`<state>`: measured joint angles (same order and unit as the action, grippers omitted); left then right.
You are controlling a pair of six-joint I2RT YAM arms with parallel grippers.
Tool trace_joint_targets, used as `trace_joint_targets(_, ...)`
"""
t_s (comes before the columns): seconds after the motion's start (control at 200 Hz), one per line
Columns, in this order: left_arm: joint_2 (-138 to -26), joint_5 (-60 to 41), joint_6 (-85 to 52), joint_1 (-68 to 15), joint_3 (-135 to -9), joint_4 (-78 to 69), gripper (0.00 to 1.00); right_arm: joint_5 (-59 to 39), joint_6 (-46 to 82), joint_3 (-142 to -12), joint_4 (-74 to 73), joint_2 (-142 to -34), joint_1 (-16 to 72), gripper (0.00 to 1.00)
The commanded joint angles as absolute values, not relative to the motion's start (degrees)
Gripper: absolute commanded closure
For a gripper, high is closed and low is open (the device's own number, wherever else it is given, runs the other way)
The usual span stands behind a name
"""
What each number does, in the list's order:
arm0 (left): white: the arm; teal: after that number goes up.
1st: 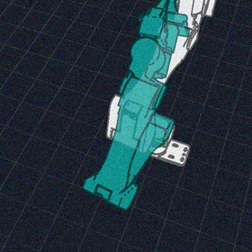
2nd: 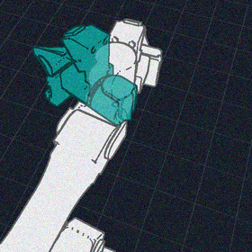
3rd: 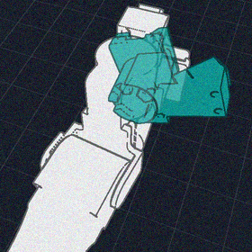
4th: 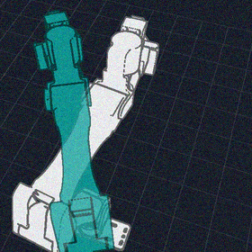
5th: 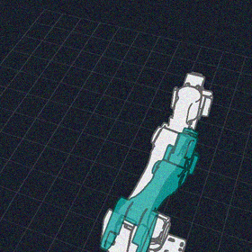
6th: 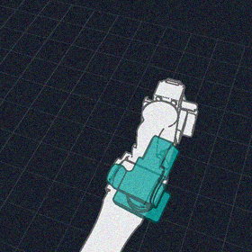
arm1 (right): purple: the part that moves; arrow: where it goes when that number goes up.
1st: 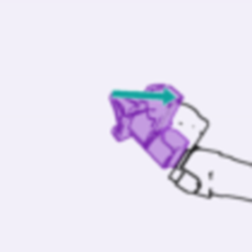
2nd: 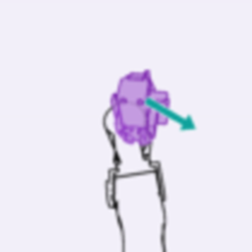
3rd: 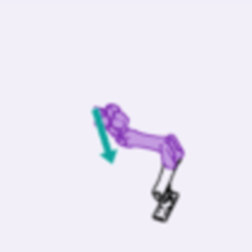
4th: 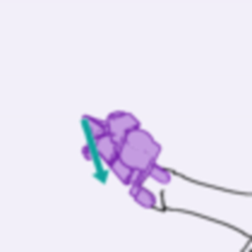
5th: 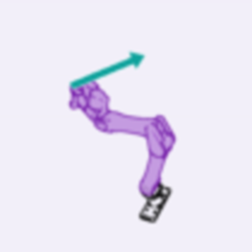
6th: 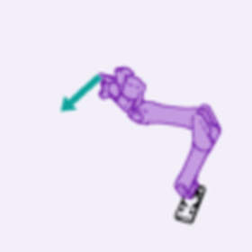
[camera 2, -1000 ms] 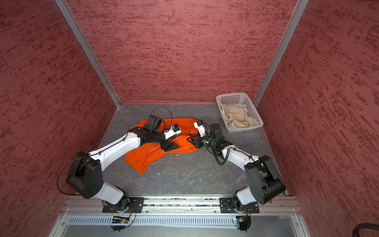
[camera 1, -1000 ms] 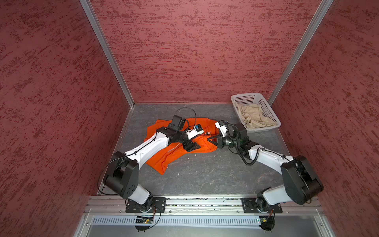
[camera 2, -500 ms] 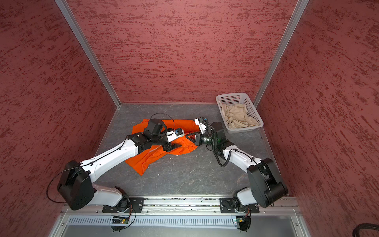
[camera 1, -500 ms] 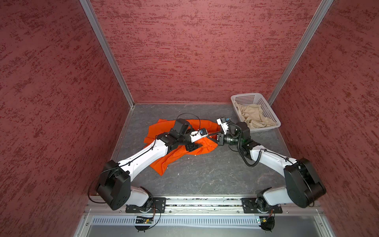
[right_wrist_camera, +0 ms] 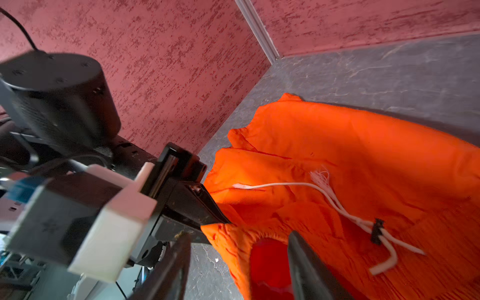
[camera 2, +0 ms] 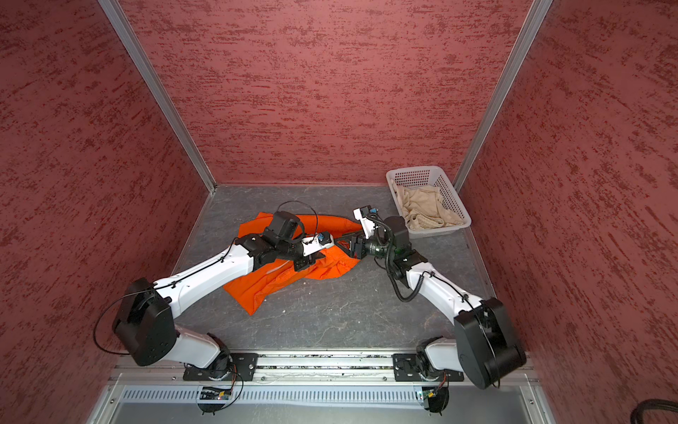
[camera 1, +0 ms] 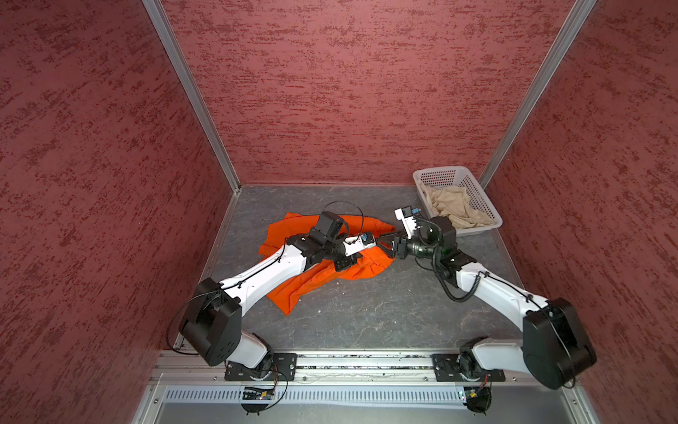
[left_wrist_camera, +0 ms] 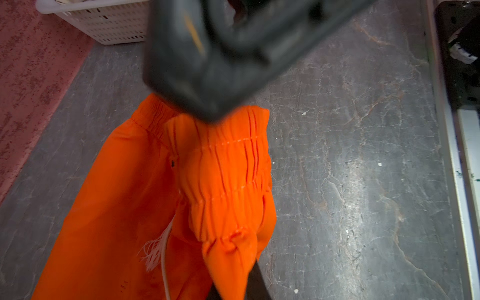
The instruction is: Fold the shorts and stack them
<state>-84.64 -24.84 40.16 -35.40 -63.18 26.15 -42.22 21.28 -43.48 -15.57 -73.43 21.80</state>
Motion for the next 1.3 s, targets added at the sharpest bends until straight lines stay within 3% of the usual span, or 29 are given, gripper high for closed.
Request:
trace_joint_targets(0.0,-84.33,-32.31,39.62,-34.33,-64.68,28.69,0.93,-36.96,7.45,-42.09,-11.69,-68.37,20.9,0.21)
trace_joint_targets(0.311,-84.29,-38.46,40.53,-32.33,-65.29,29.65,0.93,-46.34,-27.26,-48.33,3.79,-70.73,21.53,0.16)
trace_joint_targets(0.666,-85.2,-44.36,47.82,-30.84,-66.2,32.91,0.92,-53.21,-48.81,-60.9,21.49,-82.96,24.48,0.16)
trace_joint_targets(0.967,-86.7,-44.56,50.68,-30.32,-68.55,36.75,0.91,-58.17,-50.88,-65.08,21.87,-90.62,26.55,0.19)
trace_joint_targets(1.292,-86.24,-43.33,49.65,-27.43,-68.2,35.46,0.89,-58.97,-47.65,-58.21,20.41,-84.36,26.55,0.45)
